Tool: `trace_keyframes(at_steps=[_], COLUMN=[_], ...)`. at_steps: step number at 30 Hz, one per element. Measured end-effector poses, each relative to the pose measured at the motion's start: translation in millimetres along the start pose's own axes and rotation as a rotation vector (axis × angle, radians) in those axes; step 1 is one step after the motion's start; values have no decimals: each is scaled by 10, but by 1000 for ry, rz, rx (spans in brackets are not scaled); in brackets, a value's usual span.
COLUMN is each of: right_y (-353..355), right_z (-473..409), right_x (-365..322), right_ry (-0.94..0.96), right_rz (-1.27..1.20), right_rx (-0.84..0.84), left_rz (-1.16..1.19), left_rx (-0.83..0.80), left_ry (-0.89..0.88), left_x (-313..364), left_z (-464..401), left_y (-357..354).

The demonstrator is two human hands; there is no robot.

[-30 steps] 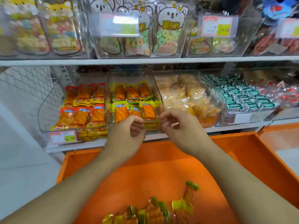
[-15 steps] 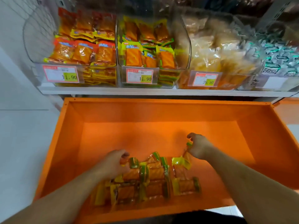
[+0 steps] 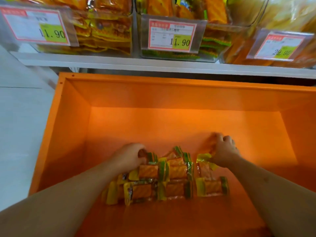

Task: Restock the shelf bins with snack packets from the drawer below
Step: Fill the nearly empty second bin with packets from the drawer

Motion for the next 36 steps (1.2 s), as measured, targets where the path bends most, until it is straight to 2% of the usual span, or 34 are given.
trace_keyframes(at_steps=[6,11,16,20,25,31,36], right_y=[2,34,60,124,85,37,114], right_z=[-64,-72,-2,27,41,-16,-36], right_x=[54,68,189,224,321,371,315], right_ry=[-59,-86,-169,-176,-216,-219,-138], right_rz=[25,-43,33,5,-163,-214,-240], right_rx=[20,-12,7,13,-68,-115,-200], left_rz=[25,221,346,416,448,478,500], left_rx=[128,243,342,368,380,385,380], left_ry=[42,134,142,112,136,145,142], left_x=[34,-42,50,160,195,200,274], left_z=[31,80,242,340,372,321,359], left_y=[135,400,672,791,801,759,812])
Point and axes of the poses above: each hand's wrist, its own z-axis away from the middle knuckle, its own y-axis out of the back of the hand, x = y × z, the point moved 10 cm from there along -z, towards the middle knuckle, and after that the axes turned 5 degrees about -y, right-handed, at the moved point
